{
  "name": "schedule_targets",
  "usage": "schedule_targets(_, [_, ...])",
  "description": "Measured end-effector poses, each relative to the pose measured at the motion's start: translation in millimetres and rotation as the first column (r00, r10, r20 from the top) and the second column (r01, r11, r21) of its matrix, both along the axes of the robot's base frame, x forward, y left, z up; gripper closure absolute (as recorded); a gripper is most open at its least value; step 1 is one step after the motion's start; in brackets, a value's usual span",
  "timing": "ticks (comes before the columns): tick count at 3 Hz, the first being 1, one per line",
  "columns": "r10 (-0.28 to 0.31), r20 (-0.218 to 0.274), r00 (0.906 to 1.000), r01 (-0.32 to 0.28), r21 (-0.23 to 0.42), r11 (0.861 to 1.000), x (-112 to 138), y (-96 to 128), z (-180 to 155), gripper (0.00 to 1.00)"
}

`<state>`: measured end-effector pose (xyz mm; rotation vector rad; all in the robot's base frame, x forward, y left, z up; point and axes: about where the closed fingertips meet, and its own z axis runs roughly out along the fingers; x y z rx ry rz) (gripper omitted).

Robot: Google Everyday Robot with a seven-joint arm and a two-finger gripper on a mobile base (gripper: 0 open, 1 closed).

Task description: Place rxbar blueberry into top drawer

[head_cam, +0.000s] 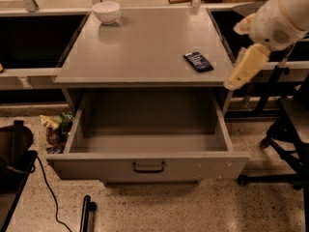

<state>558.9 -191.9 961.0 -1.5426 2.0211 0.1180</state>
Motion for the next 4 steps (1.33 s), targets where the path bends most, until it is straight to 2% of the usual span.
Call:
schedule_targets(1, [0.034,0.009,0.9994,-0.034,0.154,0.987,46.9,10.8,-18.2,0.00])
schedule_targets(2, [0.033,0.009,0.9994,-0.034,0.154,0.987,47.0,10.8,-18.3,0.00])
schedule_targets(3, [0.026,0.022,0.9994,-0.030,0.194,0.981,67.0,7.8,-28.9,0.00])
schedule_targets(4, [-0.006,0.052,0.9986,-0.009,0.280,0.960,111.3,-0.8,-43.9,0.00])
